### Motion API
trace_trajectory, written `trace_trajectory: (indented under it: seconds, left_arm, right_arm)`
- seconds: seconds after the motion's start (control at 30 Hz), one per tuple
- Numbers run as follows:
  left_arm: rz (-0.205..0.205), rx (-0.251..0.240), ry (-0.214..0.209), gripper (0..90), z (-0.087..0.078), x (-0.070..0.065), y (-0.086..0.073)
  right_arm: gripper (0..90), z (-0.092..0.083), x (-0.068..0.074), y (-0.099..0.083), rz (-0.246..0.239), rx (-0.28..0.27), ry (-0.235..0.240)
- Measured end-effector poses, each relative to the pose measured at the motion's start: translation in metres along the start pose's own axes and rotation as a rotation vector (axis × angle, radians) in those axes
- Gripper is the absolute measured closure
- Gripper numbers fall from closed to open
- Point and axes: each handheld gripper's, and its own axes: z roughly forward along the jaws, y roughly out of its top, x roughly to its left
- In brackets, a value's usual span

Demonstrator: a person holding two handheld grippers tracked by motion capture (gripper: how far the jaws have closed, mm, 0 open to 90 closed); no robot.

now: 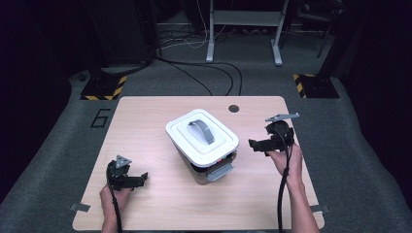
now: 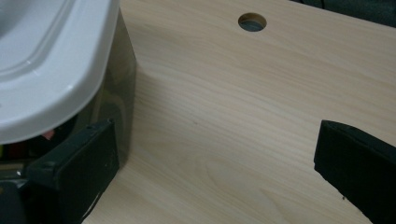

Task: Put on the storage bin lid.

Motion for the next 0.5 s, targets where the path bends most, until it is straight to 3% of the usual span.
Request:
trace_trajectory:
  seconds: [0.5]
  left_arm:
    - [0.001, 0.001, -0.001, 0.3, 0.000, 0.000, 0.000]
  right_arm:
    - [0.0, 0.048, -0.017, -0.069, 0.079, 0.070, -0.022]
